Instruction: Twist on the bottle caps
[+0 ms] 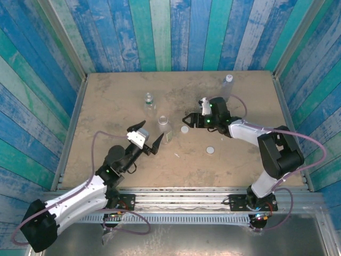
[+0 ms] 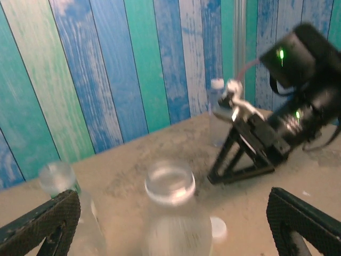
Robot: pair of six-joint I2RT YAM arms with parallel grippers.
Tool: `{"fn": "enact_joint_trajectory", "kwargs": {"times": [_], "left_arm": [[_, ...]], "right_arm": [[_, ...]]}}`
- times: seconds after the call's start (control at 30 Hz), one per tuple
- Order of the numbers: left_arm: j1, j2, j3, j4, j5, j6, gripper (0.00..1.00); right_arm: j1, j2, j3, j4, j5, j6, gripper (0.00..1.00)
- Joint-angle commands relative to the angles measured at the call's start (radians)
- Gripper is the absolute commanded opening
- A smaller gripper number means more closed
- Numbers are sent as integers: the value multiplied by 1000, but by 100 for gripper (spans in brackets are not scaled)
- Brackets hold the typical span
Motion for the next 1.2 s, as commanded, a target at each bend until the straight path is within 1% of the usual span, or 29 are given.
{"fn": "enact_joint_trajectory", "kwargs": {"times": [0.0,0.03,0.1,0.17,0.27,0.4,0.5,0.57,0.67,0.87,0.93,1.17], "left_arm": [[18,47,-74,152,51,-95,94],[25,76,-88,181,61,-105,94],[39,158,-119,294,85,-131,94],[49,274,-124,392,105,-140,94],[70,458,-110,551,133,-141,94],[124,700,-73,752,223,-171,94],[135,814,-41,843,241,-162,94],[146,859,-17,847,253,-150,94],[168,916,10,863,313,-131,96],[172,968,35,865,310,-100,98],[175,989,40,884,314,-93,100],[193,1086,56,984,365,-85,89]], "right_arm": [[24,-21,35,-106,110,-120,83],[25,-20,36,-107,115,-122,83],[28,-18,39,-106,116,-122,84],[30,-19,36,-101,122,-120,84],[32,-23,36,-100,124,-122,84],[34,-28,38,-101,130,-134,84],[35,-32,38,-109,135,-145,84],[35,-35,39,-114,138,-153,84],[35,-38,36,-115,143,-156,84],[35,-36,38,-121,152,-157,84],[35,-36,40,-124,153,-157,84],[34,-34,46,-131,154,-163,82]]}}
